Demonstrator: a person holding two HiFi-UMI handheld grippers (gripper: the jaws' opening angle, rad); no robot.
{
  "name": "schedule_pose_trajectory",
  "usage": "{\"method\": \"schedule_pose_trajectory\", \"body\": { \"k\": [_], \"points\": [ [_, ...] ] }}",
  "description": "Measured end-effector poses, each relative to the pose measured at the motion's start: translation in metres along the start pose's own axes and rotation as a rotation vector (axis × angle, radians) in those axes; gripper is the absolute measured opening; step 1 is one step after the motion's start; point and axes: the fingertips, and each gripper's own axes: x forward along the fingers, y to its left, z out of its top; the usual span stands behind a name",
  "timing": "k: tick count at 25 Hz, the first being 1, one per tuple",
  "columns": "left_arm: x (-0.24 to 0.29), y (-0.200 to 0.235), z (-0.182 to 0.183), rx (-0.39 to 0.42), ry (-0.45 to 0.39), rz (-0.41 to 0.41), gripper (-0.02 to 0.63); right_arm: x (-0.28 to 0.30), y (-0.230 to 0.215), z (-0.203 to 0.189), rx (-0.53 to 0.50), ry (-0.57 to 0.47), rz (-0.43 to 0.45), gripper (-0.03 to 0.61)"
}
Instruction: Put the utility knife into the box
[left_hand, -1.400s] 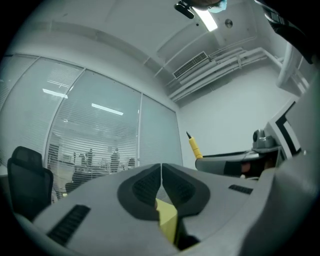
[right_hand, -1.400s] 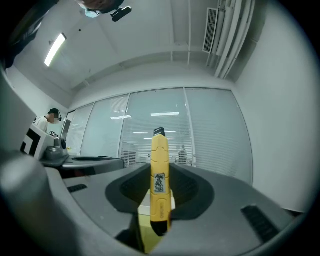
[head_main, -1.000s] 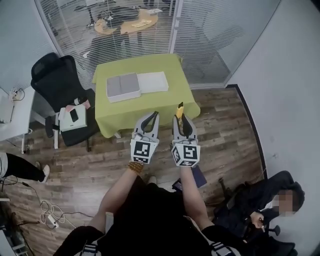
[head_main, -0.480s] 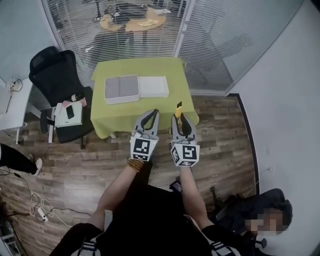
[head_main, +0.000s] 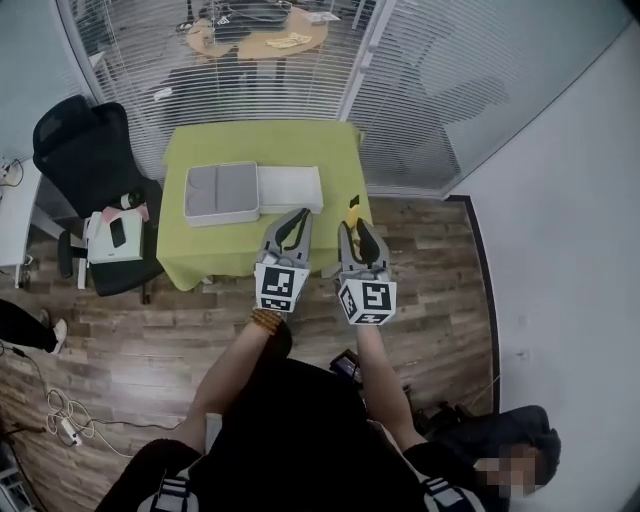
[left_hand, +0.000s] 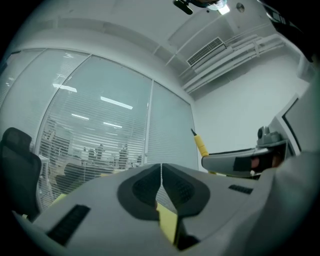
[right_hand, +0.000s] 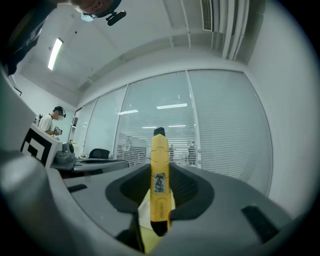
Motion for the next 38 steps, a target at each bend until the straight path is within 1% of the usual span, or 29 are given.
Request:
{"method": "schedule_pose_trajectory", "body": {
  "k": [5,12,16,20,23,28,34,38],
  "points": [
    [0.052,0.024,-0.007,-0.02,-0.003,0.033,0.018,0.051,-0.031,0.0,-0.009,0.011,0.016,0.109],
    [0.107,0.067,-0.02,-0.038,-0.001,0.096,0.018,0.118,-0.051,-0.005,-0.02,0.029,0.063,0.109],
    [0.13,0.082,-0.027,-0.032,0.002,0.11,0.018,0.148,-0.058,-0.007,-0.017,0.019,0.085,0.109],
    [0.138,0.097,-0.023,-0.017,0.016,0.131,0.018,0.174,-0.057,-0.005,0.002,0.021,0.115,0.109],
    [0.138,0.121,-0.018,0.001,0.02,0.185,0.018,0.2,-0.046,0.0,0.015,0.015,0.168,0.109],
    [0.135,0.16,-0.022,0.027,0.017,0.323,0.018,0.237,-0.027,-0.001,0.02,-0.01,0.297,0.109],
    [0.132,0.187,-0.025,0.057,0.011,0.464,0.018,0.273,-0.013,-0.006,0.006,-0.017,0.445,0.109],
    [0.129,0.197,-0.02,0.068,0.006,0.522,0.018,0.286,-0.008,0.003,-0.01,-0.026,0.514,0.109]
  ]
}}
